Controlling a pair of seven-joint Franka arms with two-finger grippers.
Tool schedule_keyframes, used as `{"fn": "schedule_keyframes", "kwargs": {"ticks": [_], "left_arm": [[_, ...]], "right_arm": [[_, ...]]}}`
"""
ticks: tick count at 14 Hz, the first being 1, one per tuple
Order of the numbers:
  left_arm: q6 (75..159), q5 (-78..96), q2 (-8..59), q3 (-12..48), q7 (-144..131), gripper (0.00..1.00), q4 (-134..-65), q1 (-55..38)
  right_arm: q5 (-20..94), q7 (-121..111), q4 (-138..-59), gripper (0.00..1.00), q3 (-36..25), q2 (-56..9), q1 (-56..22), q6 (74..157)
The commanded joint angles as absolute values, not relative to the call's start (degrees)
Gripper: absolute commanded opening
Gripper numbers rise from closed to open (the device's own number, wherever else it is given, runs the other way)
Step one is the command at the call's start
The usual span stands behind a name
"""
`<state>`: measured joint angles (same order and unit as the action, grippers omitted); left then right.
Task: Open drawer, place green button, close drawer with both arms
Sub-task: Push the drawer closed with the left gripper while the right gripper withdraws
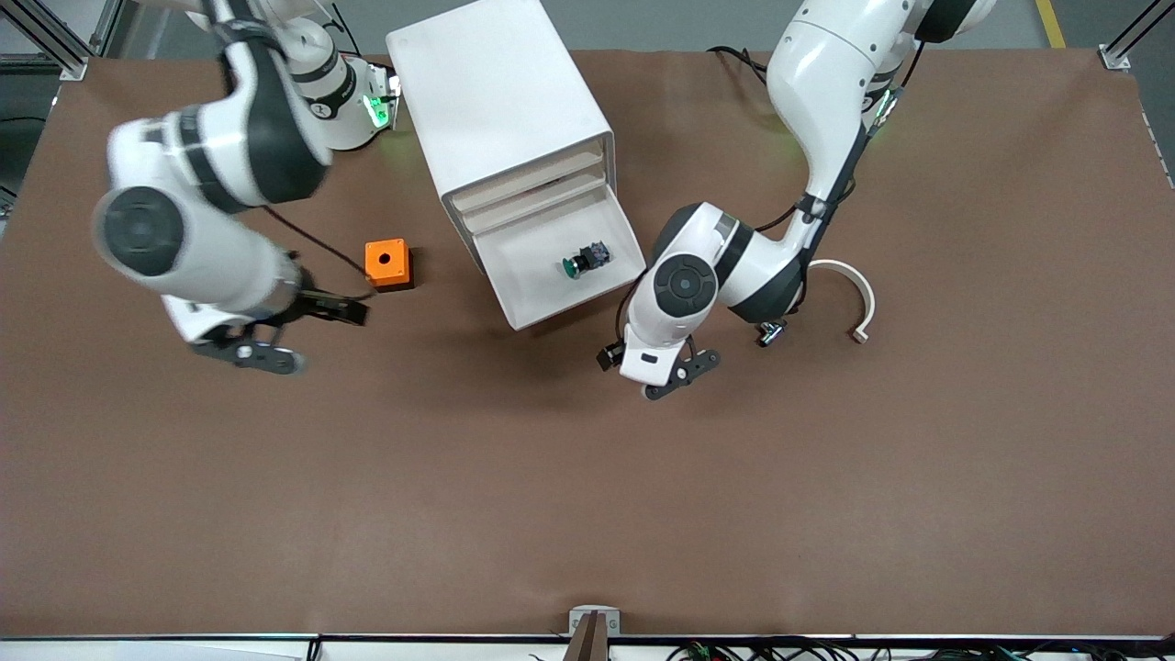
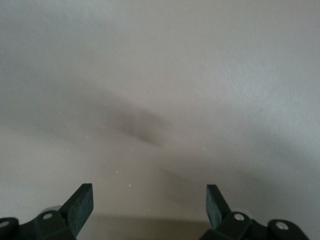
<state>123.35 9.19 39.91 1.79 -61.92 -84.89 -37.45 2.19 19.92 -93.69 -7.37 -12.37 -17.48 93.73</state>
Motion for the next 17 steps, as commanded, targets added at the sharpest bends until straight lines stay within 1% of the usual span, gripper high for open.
{"fn": "schedule_keyframes", "kwargs": {"ticks": [1,4,5,7,13,17], "left_arm": [[124.3,7.9,38.4,1.5,-63.8,0.99,-87.1,-40.0],[124.3,7.8,38.8,1.5,-65.7,0.99,-87.3,-42.8],[124.3,7.8,39.0,1.5,-66.4,0.99,-87.2,-43.8],[124.3,7.8,39.5,1.5,-67.6,0.99,-87.1,-45.3],[124.2,8.6,40.2,2.0,-70.0,0.99,-87.3,-49.2],[124.0,8.9,40.3,2.9,-72.7,0.99,-87.4,-51.5]], "right_arm": [[1.3,9.8,-95.2,1.00,-6.0,-9.1,-10.7,90.6],[1.1,-0.1,-95.2,1.00,-5.9,-7.7,-3.9,88.5],[-0.7,-2.8,-95.1,1.00,-5.9,-7.3,-2.6,88.3],[-5.4,-5.9,-94.7,1.00,-6.0,-6.6,-1.8,88.4],[-4.9,-5.6,-92.1,1.00,-5.8,-7.3,-0.7,89.1],[-4.9,-5.6,-85.8,1.00,-5.7,-8.4,-0.1,88.2]]}}
